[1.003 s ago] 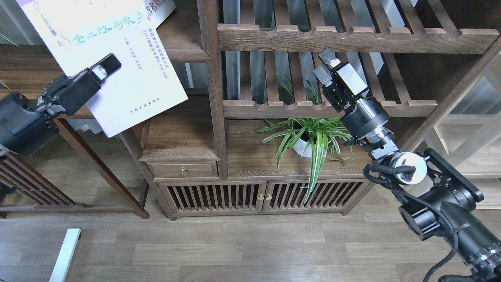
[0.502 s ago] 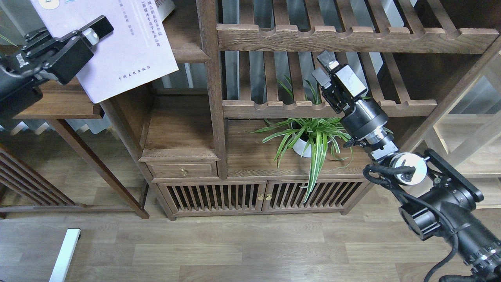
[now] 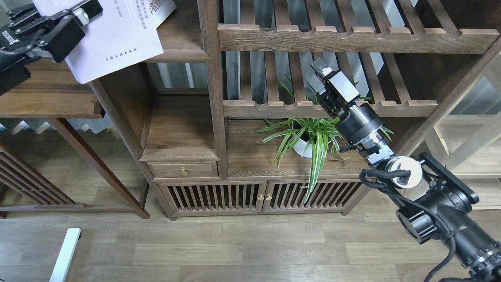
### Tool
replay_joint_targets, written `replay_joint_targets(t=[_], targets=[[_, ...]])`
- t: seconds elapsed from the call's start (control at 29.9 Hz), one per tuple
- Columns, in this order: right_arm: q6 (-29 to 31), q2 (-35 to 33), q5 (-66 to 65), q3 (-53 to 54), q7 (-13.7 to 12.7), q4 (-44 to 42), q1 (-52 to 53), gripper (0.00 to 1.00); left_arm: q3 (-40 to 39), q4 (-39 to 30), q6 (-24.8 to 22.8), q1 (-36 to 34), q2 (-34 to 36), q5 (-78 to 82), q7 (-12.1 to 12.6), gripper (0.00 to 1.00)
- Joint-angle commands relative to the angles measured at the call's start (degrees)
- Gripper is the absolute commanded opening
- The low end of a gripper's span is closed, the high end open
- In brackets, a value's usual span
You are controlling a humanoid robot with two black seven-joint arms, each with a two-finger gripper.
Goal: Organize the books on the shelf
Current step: 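Raise the white book with the left gripper onto the upper shelf, then push the white book upright into the upper shelf with the left gripper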
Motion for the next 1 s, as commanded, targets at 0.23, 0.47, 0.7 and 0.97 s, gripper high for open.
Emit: replay_joint_targets(t=[0.23, 0.47, 0.7, 0.97], targets=[[0.00, -0.62, 0.01, 0.40, 0.00, 0.00, 0.17, 0.91, 1.13, 4.20, 8.42, -2.83, -3.59, 3.51, -0.79, 0.00], [0.00, -0.70, 0.01, 0.75, 0.00, 0.00, -0.01, 0.91, 2.88, 12.11, 8.42, -10.12, -7.55, 7.38, -0.70, 0.00], [0.00, -0.70, 0.01, 0.66, 0.00, 0.00, -0.71, 0.91, 8.68, 19.05, 8.42, -17.32, -8.08, 7.47, -2.02, 0.00], [0.00, -0.70, 0.01, 0.75, 0.00, 0.00, -0.71, 0.91, 14.40, 28.37, 8.33, -26.03, -9.49, 7.47, -4.04, 0.01]])
